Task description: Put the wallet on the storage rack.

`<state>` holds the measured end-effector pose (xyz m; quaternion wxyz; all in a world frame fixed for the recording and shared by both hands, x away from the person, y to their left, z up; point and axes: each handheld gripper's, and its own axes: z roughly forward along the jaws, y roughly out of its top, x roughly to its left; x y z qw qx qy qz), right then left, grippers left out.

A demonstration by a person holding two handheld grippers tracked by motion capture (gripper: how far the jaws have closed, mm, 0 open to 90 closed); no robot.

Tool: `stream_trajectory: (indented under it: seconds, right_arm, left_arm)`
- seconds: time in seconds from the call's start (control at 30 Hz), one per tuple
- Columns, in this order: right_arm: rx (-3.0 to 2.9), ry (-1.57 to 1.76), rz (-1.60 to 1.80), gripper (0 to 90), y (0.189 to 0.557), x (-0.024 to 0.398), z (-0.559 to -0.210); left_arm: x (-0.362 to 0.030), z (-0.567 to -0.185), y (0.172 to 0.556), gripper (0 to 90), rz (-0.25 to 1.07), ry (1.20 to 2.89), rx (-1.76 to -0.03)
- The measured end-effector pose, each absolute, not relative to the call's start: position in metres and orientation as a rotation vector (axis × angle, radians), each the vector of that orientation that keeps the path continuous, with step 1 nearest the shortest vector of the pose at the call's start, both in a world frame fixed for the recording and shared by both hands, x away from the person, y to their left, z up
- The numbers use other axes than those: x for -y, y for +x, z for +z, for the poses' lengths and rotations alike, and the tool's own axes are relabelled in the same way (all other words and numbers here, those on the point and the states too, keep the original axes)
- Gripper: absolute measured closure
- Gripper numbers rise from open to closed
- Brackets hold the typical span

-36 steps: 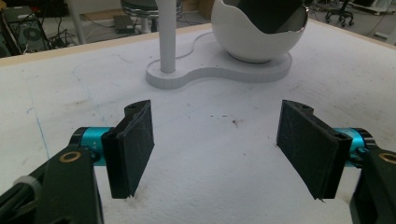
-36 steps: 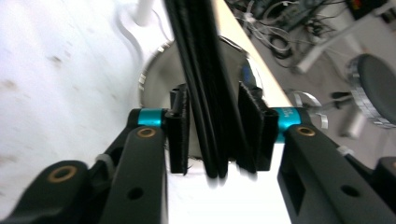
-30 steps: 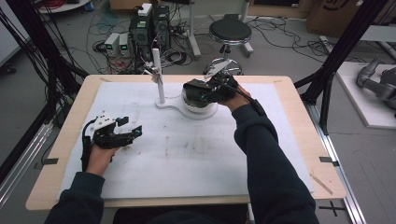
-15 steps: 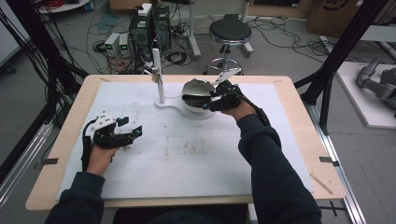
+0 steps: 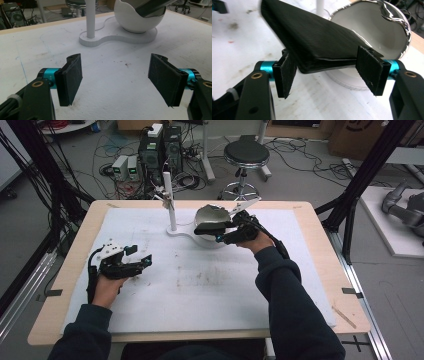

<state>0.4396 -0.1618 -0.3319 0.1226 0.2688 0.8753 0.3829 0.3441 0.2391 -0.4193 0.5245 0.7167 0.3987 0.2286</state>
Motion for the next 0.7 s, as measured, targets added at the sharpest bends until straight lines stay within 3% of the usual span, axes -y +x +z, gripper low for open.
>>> stream_trajectory:
  seconds: [0.63, 0.7]
  right_arm:
    - [-2.616, 0.785, 1.076, 32.8, 0.4303, 0.1607, -0.3313]
    - [-2.608, 0.792, 1.013, 38.5, 0.429, 0.1607, -0.3329]
  left_arm:
    - [-0.2372, -0.4194, 0.3436, 27.3, 0.539, 1.722, -0.95]
    - [-0.237, -0.4195, 0.3436, 27.3, 0.54, 1.722, -0.95]
